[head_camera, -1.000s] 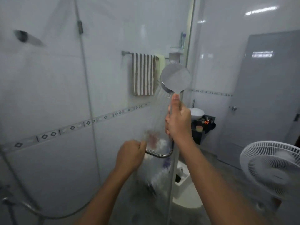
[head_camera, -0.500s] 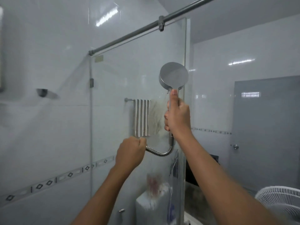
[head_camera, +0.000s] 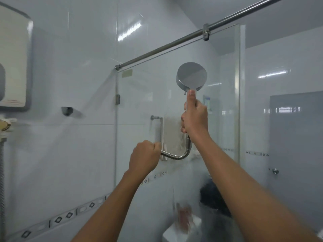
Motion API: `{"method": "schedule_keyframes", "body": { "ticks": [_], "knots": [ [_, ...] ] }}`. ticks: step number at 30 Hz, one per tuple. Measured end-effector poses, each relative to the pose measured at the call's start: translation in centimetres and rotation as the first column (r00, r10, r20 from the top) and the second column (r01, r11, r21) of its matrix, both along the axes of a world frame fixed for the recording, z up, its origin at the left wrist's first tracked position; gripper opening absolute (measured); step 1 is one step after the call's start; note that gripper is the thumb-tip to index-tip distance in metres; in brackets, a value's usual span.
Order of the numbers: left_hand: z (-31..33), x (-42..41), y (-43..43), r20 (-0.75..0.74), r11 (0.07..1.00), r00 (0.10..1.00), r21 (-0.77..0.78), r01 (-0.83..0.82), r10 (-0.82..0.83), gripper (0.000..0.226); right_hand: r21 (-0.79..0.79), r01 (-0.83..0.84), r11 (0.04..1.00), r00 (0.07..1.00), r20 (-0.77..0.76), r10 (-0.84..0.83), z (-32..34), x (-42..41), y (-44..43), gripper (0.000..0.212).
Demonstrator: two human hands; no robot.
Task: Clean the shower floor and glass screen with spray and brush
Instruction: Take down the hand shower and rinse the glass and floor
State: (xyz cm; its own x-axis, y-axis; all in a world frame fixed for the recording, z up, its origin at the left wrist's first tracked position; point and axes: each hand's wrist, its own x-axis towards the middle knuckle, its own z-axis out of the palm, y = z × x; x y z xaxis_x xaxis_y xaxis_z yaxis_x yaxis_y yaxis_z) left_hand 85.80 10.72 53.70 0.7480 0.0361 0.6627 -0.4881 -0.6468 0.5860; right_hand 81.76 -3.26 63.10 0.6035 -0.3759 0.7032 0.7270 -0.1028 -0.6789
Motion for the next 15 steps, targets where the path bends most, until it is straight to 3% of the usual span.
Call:
{"method": "schedule_keyframes", "body": {
  "ticks": [15],
  "knots": [
    [2.7,10.1,8.2,0.012,0.998,0.998,-0.033,-0.059,0.059,0.041,-0.014,-0.029,0.999,0.999,0.015,0.029,2.6,10.5,8.5,0.057]
  ]
}}
